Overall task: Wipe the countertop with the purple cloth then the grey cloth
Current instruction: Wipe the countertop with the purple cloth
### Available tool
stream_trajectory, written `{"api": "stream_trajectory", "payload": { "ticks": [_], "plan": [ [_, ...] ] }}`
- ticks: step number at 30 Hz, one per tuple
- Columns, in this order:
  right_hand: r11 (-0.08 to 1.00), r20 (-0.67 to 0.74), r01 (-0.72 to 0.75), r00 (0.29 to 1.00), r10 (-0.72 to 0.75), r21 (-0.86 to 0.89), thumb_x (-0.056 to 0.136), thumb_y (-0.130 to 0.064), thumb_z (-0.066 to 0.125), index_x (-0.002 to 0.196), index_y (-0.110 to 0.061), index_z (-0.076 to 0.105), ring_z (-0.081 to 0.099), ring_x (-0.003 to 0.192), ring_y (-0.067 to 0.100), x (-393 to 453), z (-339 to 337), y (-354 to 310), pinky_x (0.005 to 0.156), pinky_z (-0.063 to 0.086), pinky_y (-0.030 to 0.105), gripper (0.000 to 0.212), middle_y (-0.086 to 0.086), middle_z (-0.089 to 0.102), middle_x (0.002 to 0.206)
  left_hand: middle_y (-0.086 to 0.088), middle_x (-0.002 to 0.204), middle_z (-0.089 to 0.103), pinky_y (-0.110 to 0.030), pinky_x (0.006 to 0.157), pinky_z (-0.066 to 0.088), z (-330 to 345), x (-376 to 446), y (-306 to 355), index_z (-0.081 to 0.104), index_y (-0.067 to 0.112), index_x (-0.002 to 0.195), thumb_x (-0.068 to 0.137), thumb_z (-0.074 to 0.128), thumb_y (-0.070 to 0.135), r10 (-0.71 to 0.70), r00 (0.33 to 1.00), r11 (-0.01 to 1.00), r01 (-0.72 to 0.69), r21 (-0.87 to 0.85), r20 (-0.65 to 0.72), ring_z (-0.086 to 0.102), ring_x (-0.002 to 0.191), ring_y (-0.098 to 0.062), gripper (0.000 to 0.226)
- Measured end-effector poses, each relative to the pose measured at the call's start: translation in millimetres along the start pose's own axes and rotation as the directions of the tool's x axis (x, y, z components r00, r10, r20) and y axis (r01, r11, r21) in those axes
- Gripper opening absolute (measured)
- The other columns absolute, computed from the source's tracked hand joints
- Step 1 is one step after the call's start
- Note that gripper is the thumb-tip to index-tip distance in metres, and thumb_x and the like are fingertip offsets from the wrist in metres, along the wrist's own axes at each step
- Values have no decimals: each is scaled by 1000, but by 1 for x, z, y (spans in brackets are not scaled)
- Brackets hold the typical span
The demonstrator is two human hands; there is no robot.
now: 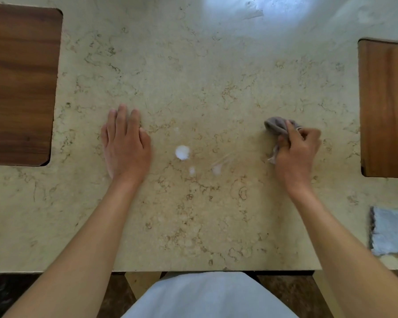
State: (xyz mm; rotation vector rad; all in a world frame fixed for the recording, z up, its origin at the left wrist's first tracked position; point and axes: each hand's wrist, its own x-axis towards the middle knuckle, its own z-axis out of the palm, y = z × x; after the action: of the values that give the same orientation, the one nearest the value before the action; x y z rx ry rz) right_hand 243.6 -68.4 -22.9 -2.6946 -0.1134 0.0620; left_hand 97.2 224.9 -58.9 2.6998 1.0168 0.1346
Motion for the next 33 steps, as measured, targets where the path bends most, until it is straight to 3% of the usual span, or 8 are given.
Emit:
{"api": "stream_trajectory", "payload": {
  "ticks": [3, 5, 12, 16, 19, 23, 30, 33],
  "plan": [
    [997, -70, -58, 996, 62, 59, 106, -16, 52, 131, -5, 57, 39, 101, 7, -18, 22, -18, 86, 37, 16, 28, 2, 40, 111, -11, 164, 31, -49, 123, 18, 0, 0, 2, 40, 14, 149, 103, 35, 23, -12, 1000, 1000, 12, 8, -7, 20, 154, -31, 48],
    [999, -112, -33, 993, 31, -10, 107, -26, 52, 113, -5, 55, 44, 85, -6, -37, 33, -42, 75, 43, 14, 22, -5, 42, 102, -11, 163, 32, -49, 123, 18, 0, 0, 3, 40, 14, 149, 102, 35, 23, -11, 1000, 1000, 12, 26, -5, 20, 154, -31, 48],
    [926, 247, 242, 916, -317, 290, 100, -10, 59, 123, -6, 67, 54, 96, 19, -108, 47, -87, 81, 51, 33, 25, 14, 57, 110, -11, 163, 32, -49, 123, 18, -1, 1, 0, 41, 14, 149, 102, 36, 24, 0, 1000, 1000, 0, 15, -3, 21, 154, -31, 48],
    [923, 38, 224, 968, -248, 314, 106, -19, 51, 102, -12, 75, 69, 101, 22, -37, 25, -55, 91, 54, 44, 26, 9, 73, 102, -10, 163, 33, -48, 123, 18, 0, -1, -1, 42, 14, 149, 102, 36, 23, 2, 1000, 1000, -2, 6, -10, 21, 154, -30, 48],
    [980, -34, 73, 997, -68, 184, 104, -11, 48, 110, -6, 67, 40, 103, 15, 8, 38, -48, 93, 39, 28, 21, 8, 50, 115, -11, 163, 34, -48, 123, 18, 0, 1, 0, 42, 14, 148, 102, 35, 24, -4, 1000, 1000, 4, 16, -19, 22, 154, -31, 48],
    [932, 1, 240, 968, -249, 272, 103, -8, 52, 114, -2, 71, 40, 112, 19, 26, 62, -89, 96, 27, 5, 23, 13, 57, 125, -11, 162, 34, -48, 122, 18, -1, 1, 2, 42, 14, 148, 101, 33, 24, -10, 1000, 1000, 11, 18, -18, 22, 154, -31, 49],
    [730, 221, 578, 708, -671, 364, 99, -12, 57, 115, -1, 73, 56, 121, 36, 29, 76, -115, 108, 24, 5, 25, 11, 69, 128, -12, 158, 40, -47, 119, 21, 0, 1, 2, 47, 12, 143, 100, 38, 18, 2, 999, 1000, -1, 16, -45, 28, 151, -33, 44],
    [588, 316, 636, 498, -807, 500, 95, -3, 64, 113, -5, 75, 58, 122, 27, 13, 67, -108, 110, 38, 28, 21, 7, 72, 126, -11, 159, 39, -47, 120, 21, -1, 1, 1, 47, 13, 143, 101, 37, 18, 3, 999, 1000, -3, -3, -33, 26, 152, -32, 44]
  ]
}}
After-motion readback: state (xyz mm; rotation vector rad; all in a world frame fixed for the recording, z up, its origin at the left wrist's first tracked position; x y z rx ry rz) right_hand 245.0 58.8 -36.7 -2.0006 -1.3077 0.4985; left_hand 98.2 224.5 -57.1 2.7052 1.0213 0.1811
